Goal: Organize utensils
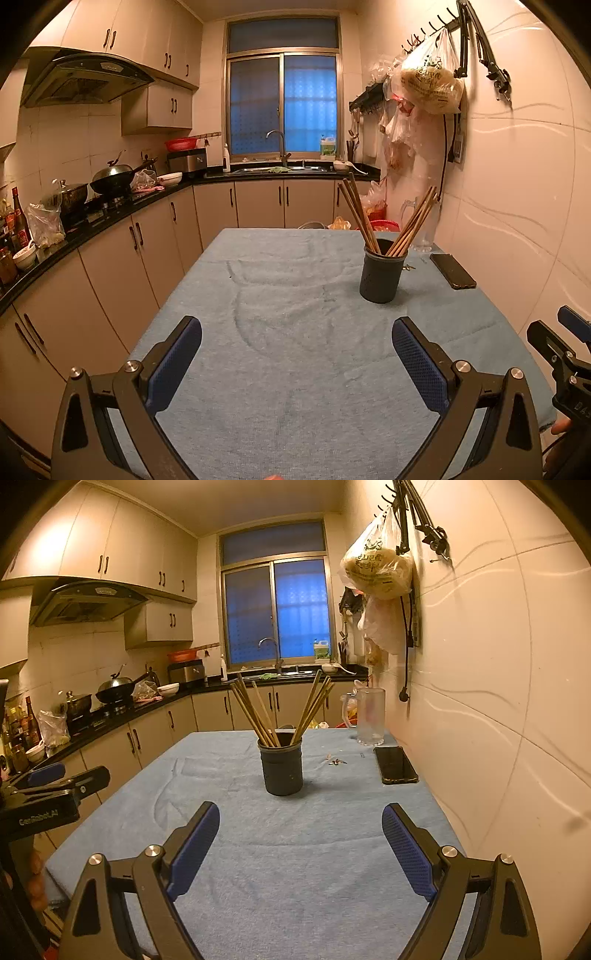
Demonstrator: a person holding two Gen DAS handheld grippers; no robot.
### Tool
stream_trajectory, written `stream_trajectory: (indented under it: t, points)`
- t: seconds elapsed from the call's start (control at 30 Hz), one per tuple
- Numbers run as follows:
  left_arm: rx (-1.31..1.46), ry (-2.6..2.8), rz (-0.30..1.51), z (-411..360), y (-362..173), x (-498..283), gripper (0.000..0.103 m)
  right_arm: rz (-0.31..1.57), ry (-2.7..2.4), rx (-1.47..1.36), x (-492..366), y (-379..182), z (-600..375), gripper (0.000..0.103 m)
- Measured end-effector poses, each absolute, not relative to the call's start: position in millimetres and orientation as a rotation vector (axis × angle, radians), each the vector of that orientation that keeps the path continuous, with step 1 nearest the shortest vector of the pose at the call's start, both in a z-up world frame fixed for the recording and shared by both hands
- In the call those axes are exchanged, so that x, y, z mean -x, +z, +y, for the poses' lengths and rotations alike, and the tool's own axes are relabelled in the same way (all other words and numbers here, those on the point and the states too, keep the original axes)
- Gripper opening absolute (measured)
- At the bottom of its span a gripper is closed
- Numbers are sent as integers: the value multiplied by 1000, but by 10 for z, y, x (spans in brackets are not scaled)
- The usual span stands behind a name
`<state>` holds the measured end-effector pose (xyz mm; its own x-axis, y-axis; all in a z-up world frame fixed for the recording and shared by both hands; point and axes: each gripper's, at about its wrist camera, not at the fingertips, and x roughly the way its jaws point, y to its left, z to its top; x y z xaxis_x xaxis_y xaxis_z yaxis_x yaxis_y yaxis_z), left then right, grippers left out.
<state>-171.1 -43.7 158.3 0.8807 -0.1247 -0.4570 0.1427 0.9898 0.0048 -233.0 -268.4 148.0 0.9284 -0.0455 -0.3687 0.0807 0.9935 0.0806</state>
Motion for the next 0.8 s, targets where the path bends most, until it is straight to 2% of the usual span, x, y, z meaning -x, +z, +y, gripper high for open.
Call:
stream_trajectory:
  t: [0.47,0.8]
  points:
    - [-40,-136,352,-448,1544,1856,102,353,-90,-112,2367,1492,-2725,92]
    - [-32,-144,351,-445,1550,1831,102,359,-87,-108,2326,1472,-2720,92]
